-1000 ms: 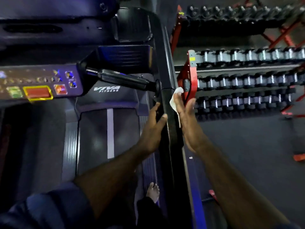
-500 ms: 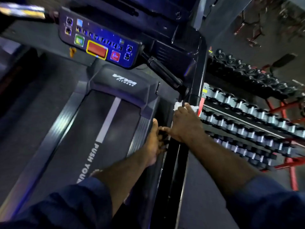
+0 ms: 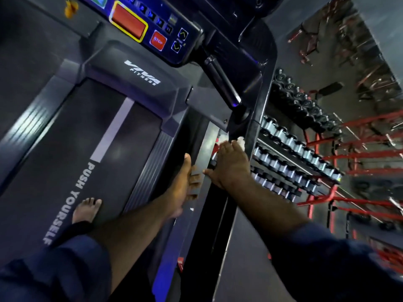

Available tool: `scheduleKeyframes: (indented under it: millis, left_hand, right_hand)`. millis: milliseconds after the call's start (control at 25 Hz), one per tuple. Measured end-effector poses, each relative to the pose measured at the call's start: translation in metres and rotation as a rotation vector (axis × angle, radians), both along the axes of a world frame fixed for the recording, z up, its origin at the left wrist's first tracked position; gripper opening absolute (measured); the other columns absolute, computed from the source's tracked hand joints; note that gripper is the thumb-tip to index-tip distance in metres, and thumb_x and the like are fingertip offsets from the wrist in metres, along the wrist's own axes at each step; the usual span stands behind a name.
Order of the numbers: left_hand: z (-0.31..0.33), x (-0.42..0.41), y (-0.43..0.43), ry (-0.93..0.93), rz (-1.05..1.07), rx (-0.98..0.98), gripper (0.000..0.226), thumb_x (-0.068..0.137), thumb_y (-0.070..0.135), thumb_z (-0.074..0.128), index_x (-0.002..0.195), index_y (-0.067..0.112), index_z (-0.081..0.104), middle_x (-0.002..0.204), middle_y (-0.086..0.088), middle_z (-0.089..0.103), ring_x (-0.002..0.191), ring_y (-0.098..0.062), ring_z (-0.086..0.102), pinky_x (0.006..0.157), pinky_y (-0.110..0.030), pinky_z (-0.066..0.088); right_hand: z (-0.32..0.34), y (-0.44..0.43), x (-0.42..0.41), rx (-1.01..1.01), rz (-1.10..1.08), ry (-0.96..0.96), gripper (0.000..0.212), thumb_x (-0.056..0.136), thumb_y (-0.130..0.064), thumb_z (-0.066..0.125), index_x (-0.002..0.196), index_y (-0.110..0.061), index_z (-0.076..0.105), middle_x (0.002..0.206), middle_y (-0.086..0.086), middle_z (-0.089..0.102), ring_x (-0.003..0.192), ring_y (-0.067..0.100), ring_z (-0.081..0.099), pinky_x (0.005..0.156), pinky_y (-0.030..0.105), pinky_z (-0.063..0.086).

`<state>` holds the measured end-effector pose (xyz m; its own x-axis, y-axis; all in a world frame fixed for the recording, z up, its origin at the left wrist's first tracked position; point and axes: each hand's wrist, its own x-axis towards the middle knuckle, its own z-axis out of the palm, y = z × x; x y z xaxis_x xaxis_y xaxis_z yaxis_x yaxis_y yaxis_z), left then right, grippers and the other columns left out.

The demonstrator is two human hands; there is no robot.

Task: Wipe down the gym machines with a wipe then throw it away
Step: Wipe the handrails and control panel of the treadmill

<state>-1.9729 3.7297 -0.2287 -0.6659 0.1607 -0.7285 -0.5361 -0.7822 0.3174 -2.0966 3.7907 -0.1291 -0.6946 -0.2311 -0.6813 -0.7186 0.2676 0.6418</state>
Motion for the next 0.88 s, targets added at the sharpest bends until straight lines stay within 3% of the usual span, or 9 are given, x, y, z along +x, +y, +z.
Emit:
scheduleKeyframes:
  millis: [120,200,320,400,480,560,680,800,880]
  left_hand:
    - [0.011,0.007,0.0,-0.01,-0.062,-0.06,0.105,0.068,0.102,0.035,0.143,0.031,0.057,0.13,0.003,0.069,0.124,-0.024,0.063,0.108,-0.051,0.048]
    - [0.012,0.015,0.009,-0.014,-0.14,-0.055,0.11,0.066,0.106,0.037,0.143,0.03,0.058,0.133,-0.001,0.069,0.125,-0.025,0.063,0.105,-0.049,0.049]
    - [0.01,0.033,0.025,0.013,-0.208,0.012,0.091,0.077,0.1,0.033,0.132,0.033,0.06,0.128,0.001,0.07,0.116,-0.024,0.066,0.091,-0.041,0.051]
    - [0.004,0.04,0.027,-0.009,-0.198,0.06,0.097,0.075,0.102,0.035,0.127,0.026,0.065,0.114,0.0,0.07,0.098,-0.021,0.064,0.076,-0.036,0.049]
    - [0.002,0.044,0.019,-0.027,-0.143,0.095,0.1,0.074,0.102,0.038,0.123,0.02,0.065,0.104,-0.007,0.067,0.084,-0.023,0.061,0.067,-0.032,0.047]
    - [0.006,0.05,0.01,-0.026,-0.138,0.058,0.105,0.069,0.105,0.037,0.124,0.021,0.064,0.108,-0.006,0.07,0.082,-0.019,0.067,0.068,-0.033,0.051]
    - [0.014,0.063,0.016,-0.069,-0.149,-0.046,0.111,0.063,0.105,0.031,0.136,0.025,0.057,0.118,-0.004,0.071,0.105,-0.025,0.069,0.083,-0.042,0.056]
    - [0.011,0.078,0.031,-0.059,-0.126,-0.029,0.122,0.059,0.111,0.034,0.137,0.022,0.063,0.104,-0.004,0.068,0.091,-0.022,0.065,0.069,-0.036,0.053]
    - [0.008,0.09,0.037,-0.059,-0.091,-0.03,0.119,0.065,0.11,0.03,0.142,0.025,0.062,0.106,0.0,0.068,0.094,-0.02,0.064,0.072,-0.037,0.053]
  right_hand:
    - [0.014,0.015,0.071,0.001,0.076,-0.178,0.094,0.099,-0.076,0.018,0.16,-0.007,0.035,0.163,0.016,0.038,0.153,0.03,0.028,0.125,0.052,0.005]
    - [0.032,0.028,0.081,-0.069,0.043,-0.255,0.093,0.1,-0.075,0.018,0.162,-0.008,0.029,0.169,0.01,0.03,0.157,0.025,0.021,0.127,0.047,0.003]
    - [0.029,0.025,0.019,-0.116,0.021,-0.101,0.087,0.102,-0.072,0.013,0.166,-0.014,0.017,0.174,0.004,0.014,0.161,0.021,0.008,0.128,0.047,-0.001]
    - [0.012,0.012,-0.009,-0.05,0.022,0.029,0.087,0.101,-0.071,0.009,0.166,-0.014,0.02,0.173,0.004,0.016,0.161,0.02,0.008,0.128,0.05,-0.004]
    - [-0.009,0.004,0.011,0.052,0.022,0.019,0.089,0.101,-0.072,0.011,0.163,-0.011,0.029,0.169,0.012,0.028,0.159,0.027,0.017,0.128,0.054,0.0]
    - [-0.009,0.013,0.064,0.092,0.091,-0.143,0.089,0.1,-0.073,0.014,0.158,-0.01,0.039,0.164,0.013,0.038,0.154,0.031,0.028,0.126,0.056,0.006]
    - [0.015,0.038,0.093,0.011,0.078,-0.321,0.103,0.092,-0.084,0.004,0.163,-0.014,0.028,0.171,0.005,0.026,0.158,0.023,0.02,0.128,0.049,0.008]
    - [0.018,0.037,0.075,0.013,0.031,-0.232,0.11,0.085,-0.086,-0.006,0.166,-0.014,0.014,0.174,0.004,0.011,0.161,0.022,0.005,0.13,0.048,0.003]
    - [0.013,0.026,0.096,0.044,0.082,-0.132,0.104,0.093,-0.083,0.005,0.164,-0.008,0.018,0.173,0.012,0.016,0.161,0.027,0.008,0.129,0.051,0.001]
